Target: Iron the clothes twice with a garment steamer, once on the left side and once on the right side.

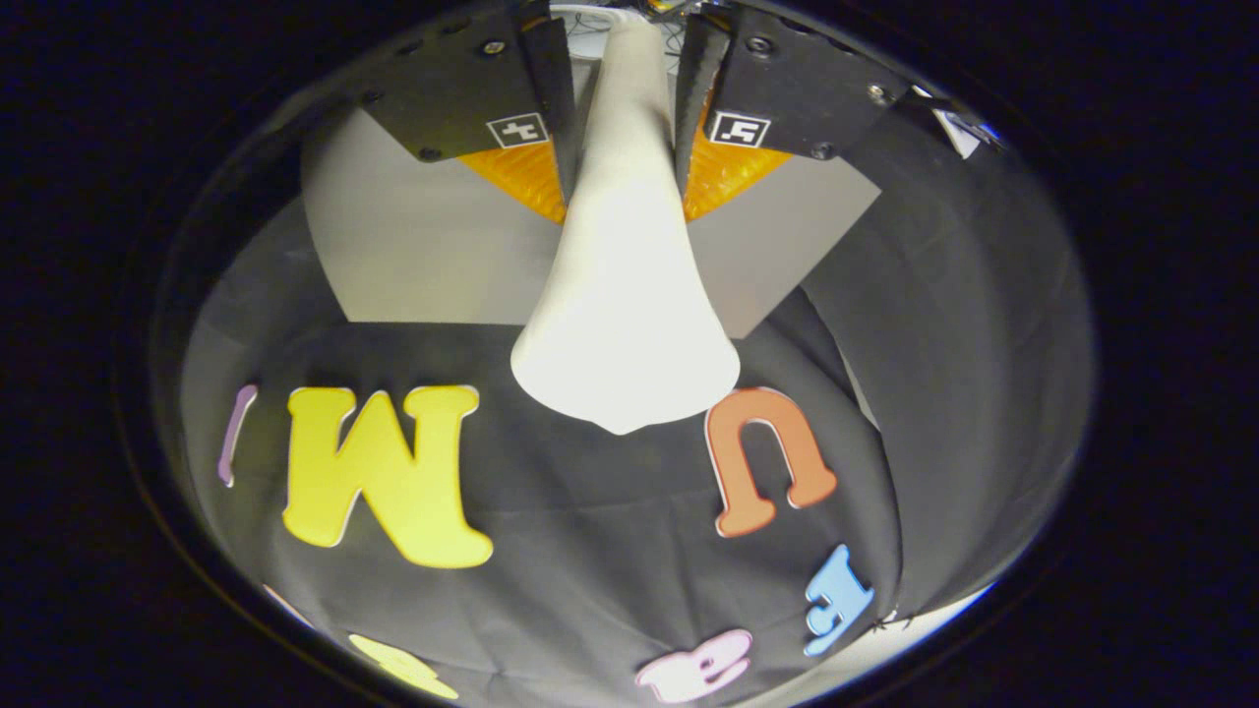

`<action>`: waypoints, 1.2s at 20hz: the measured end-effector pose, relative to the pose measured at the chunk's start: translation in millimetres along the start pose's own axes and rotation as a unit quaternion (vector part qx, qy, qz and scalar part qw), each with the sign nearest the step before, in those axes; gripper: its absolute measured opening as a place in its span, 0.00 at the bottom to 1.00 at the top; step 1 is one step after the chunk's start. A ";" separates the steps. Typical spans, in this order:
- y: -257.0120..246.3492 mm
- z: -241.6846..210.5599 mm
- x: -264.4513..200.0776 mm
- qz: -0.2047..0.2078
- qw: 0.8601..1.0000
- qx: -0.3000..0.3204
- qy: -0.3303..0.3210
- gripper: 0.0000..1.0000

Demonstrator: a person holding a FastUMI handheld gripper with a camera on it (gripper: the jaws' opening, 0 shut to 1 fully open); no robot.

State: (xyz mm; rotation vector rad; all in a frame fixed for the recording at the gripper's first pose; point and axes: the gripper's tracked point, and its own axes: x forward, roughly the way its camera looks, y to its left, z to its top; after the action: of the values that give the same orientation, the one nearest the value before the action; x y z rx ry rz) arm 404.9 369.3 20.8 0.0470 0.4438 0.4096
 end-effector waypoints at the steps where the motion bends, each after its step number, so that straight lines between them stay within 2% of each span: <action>1: -1.4 -0.3 -21.1 0.005 1.000 0.007 -0.021 0.46; 8: -21.9 -7.0 -185.7 0.028 0.990 0.023 -0.136 0.46; 11: -46.6 -19.6 -245.4 0.025 0.987 0.054 -0.146 0.46; 16: -108.9 -9.4 -320.6 -0.031 0.979 0.064 -0.189 0.46; 19: -143.8 17.4 -357.4 -0.062 0.972 0.062 -0.218 0.46; 24: -184.7 79.3 -376.6 -0.103 0.959 0.051 -0.260 0.46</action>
State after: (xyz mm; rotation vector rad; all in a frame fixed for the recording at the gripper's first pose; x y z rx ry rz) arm 198.0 54.6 221.6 0.2032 -0.0528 0.1560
